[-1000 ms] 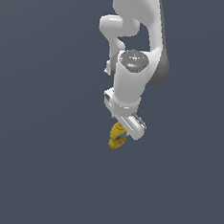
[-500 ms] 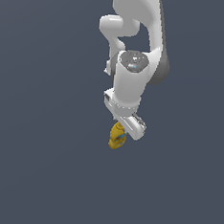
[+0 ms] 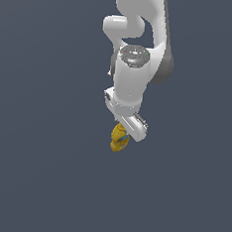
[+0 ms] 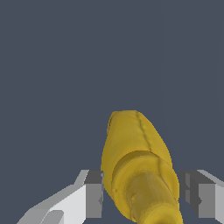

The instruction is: Pick up the object and move it to a goal position.

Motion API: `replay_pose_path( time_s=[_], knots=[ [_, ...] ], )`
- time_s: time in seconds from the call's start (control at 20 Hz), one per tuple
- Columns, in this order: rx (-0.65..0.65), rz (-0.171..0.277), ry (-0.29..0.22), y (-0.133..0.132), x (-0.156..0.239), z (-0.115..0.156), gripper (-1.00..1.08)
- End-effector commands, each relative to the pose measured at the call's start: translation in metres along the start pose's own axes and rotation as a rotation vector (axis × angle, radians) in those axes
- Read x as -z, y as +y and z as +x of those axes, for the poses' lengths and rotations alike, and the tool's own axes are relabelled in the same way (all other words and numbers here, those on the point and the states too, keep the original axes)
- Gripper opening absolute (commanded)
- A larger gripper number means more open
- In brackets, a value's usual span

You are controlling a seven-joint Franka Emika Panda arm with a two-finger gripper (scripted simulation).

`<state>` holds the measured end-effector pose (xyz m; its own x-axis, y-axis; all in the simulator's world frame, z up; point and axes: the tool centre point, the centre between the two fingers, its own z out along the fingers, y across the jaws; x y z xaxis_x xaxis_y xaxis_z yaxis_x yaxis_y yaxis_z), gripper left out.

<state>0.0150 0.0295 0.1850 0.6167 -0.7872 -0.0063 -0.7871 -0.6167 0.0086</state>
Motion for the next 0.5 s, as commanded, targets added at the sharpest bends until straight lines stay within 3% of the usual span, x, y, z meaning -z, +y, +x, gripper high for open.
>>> replay_pose_path(
  time_s=[0.0,0.45],
  knots=[
    [-0.001,0.009,0.006,0.005,0.019,0.008,-1.0],
    [-0.001,0.009,0.006,0.029,0.067,0.028,-1.0]
  ],
)
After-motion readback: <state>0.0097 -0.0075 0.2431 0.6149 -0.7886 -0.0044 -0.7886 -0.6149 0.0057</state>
